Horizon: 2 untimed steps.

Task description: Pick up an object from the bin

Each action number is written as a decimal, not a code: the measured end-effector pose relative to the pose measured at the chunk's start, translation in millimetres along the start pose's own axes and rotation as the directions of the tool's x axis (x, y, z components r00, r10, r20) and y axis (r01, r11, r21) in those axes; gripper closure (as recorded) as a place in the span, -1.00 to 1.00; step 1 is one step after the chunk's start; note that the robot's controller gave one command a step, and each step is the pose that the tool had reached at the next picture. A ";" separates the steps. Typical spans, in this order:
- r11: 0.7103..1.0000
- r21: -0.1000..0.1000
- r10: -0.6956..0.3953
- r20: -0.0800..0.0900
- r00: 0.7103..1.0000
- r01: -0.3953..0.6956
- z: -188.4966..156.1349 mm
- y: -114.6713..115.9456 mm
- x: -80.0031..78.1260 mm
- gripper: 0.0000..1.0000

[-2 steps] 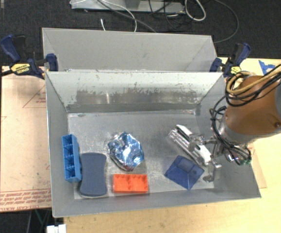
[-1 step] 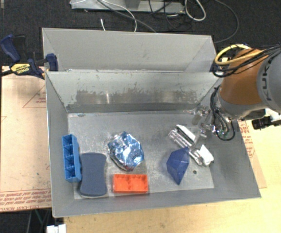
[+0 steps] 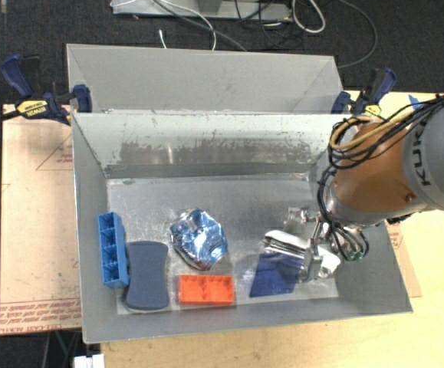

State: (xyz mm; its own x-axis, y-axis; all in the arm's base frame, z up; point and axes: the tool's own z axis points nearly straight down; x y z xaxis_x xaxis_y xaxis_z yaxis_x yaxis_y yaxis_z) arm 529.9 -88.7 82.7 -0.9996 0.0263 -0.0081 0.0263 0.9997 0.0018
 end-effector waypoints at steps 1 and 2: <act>0.850 -0.001 0.527 -0.001 0.850 -0.527 10.6 -12.0 -7.6 1.00; 0.810 -0.002 0.587 0.002 0.810 -0.587 12.3 -14.7 -13.1 1.00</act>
Offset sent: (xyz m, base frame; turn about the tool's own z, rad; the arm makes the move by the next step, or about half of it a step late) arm 0.0000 0.0000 0.0000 0.0000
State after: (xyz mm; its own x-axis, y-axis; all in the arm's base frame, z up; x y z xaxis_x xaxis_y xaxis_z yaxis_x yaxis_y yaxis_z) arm 542.7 -103.7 70.6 -0.7941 0.6077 -0.0072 0.6076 0.7942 0.0078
